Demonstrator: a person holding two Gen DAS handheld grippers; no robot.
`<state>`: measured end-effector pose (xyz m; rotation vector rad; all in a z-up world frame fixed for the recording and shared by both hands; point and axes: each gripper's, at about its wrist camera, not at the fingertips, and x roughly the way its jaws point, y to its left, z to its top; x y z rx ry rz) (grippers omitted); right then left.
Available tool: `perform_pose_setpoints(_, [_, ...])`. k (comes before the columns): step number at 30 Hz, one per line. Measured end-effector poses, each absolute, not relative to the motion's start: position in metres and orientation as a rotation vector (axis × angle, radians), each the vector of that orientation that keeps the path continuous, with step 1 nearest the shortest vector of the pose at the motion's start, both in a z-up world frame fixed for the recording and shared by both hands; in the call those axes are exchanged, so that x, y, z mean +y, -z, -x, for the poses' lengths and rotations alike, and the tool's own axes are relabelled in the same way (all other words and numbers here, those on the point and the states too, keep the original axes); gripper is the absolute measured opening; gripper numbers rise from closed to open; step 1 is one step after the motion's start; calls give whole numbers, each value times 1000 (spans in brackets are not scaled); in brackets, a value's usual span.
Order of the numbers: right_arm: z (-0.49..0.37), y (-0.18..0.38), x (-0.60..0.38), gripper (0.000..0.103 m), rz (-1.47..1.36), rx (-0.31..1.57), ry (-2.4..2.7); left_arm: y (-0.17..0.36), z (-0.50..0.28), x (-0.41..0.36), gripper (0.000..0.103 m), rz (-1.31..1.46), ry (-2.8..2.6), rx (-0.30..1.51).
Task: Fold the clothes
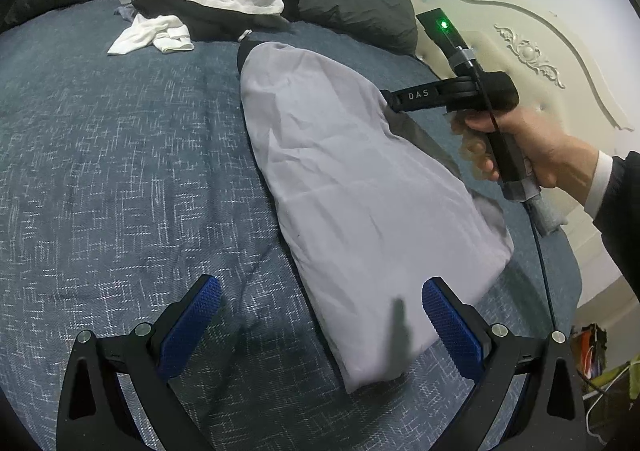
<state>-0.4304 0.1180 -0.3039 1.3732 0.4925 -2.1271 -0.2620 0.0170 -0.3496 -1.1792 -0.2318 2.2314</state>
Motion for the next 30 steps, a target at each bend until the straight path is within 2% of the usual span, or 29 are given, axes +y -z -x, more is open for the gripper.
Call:
perform_pose_setpoints(3, [427,303,114,5,-1352,532,2135,350,262,17,103,1179,-2229,-228])
perform_pose_setpoints(9, [430,283,129,2,-1288,452,2203,356,261,18,103,1196,-2221,-215])
perform_pose_setpoints(19, [459,265,169,2,-1316,104,2306,357,259,21,103,1198,-2221,-206])
perform_pose_setpoints(28, [485,262,199,1,-1336,-311,2245,357,260,18,103,1204,-2221,-208])
perform_pose_setpoints(30, [485,258,199,3,-1361,-300,2213,356,259,18,103,1203,-2219,-208])
